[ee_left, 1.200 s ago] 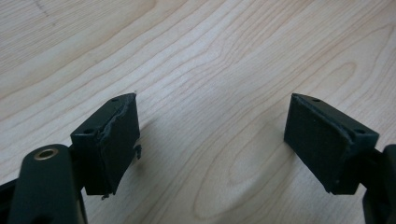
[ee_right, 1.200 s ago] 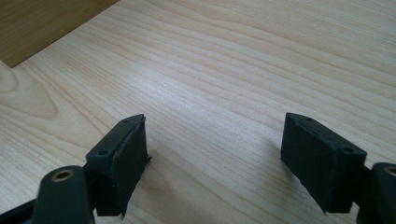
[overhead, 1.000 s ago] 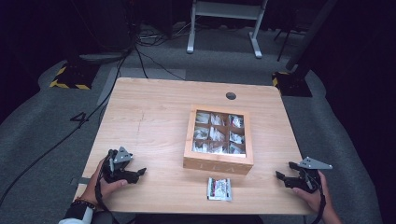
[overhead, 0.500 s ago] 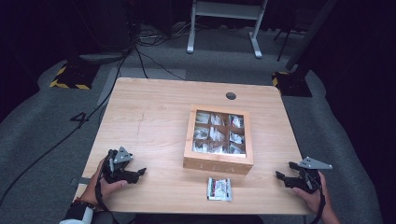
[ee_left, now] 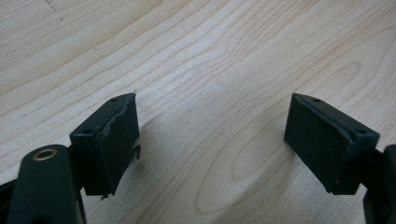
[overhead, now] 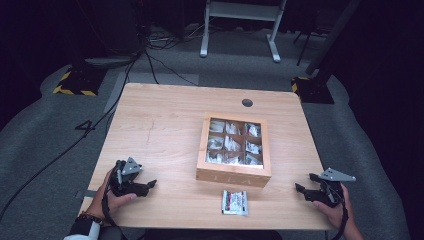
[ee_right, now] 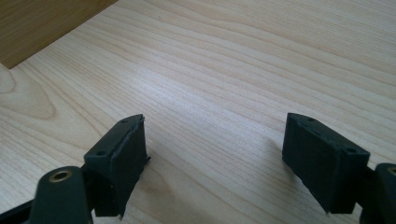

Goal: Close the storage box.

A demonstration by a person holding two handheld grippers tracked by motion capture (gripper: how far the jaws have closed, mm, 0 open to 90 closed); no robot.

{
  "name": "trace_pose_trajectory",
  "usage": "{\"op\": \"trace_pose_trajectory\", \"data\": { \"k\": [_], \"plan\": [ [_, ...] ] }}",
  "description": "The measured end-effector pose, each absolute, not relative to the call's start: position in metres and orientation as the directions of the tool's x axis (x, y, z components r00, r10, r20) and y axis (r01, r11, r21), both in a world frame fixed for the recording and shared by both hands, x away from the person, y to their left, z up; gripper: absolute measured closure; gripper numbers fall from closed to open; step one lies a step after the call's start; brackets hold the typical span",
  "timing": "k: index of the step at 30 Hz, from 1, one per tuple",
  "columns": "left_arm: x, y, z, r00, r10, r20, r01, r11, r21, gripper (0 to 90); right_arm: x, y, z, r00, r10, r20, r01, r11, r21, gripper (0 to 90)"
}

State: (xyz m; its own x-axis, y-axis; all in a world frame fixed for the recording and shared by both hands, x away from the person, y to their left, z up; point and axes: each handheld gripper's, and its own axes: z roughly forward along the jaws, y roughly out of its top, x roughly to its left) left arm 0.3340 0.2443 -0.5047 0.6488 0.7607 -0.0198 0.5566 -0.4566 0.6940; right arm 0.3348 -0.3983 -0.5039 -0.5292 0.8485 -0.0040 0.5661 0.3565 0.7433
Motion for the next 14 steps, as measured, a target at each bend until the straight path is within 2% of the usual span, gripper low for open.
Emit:
{"op": "trace_pose_trajectory", "data": {
  "k": [14],
  "plan": [
    [0.3341,0.2441,-0.5049,0.648,0.762,-0.019,0.556,-0.456,0.695,18.2,0.3348,-0.3981,-0.5039,-0.527,0.85,-0.005,0.567,0.356,0.743,21.6]
  ]
}}
